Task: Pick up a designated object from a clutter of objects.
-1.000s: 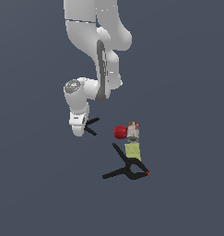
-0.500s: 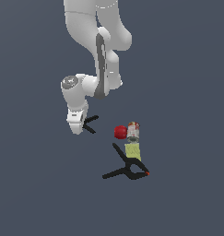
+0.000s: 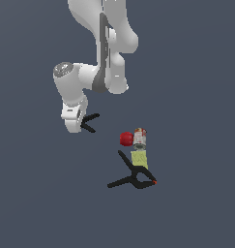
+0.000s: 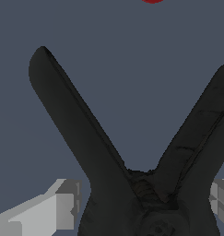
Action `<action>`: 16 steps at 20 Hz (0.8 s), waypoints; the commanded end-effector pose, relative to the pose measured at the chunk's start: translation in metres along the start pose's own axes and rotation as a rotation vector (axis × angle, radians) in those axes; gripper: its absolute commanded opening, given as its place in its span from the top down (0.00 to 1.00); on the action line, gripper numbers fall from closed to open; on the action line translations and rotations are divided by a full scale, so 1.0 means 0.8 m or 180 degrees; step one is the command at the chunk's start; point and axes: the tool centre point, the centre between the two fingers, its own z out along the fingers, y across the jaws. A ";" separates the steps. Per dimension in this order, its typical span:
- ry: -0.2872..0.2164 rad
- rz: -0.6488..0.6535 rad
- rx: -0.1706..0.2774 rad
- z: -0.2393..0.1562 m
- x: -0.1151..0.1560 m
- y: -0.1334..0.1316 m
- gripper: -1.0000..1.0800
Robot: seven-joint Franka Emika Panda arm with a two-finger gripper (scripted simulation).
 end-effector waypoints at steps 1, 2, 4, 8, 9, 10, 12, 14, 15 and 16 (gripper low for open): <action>0.0003 -0.0002 -0.0007 -0.030 -0.006 0.001 1.00; 0.0004 -0.0002 -0.0008 -0.042 -0.009 0.002 1.00; 0.0006 -0.0003 -0.0009 -0.066 -0.014 0.002 1.00; 0.0011 -0.0005 -0.0012 -0.112 -0.024 0.004 1.00; 0.0011 -0.0005 -0.0012 -0.124 -0.027 0.004 1.00; 0.0013 -0.0005 -0.0013 -0.136 -0.029 0.005 1.00; 0.0013 -0.0005 -0.0013 -0.159 -0.035 0.005 1.00; 0.0013 -0.0005 -0.0013 -0.182 -0.040 0.006 1.00; 0.0013 -0.0005 -0.0013 -0.194 -0.043 0.007 1.00; 0.0011 -0.0003 -0.0014 -0.206 -0.046 0.007 1.00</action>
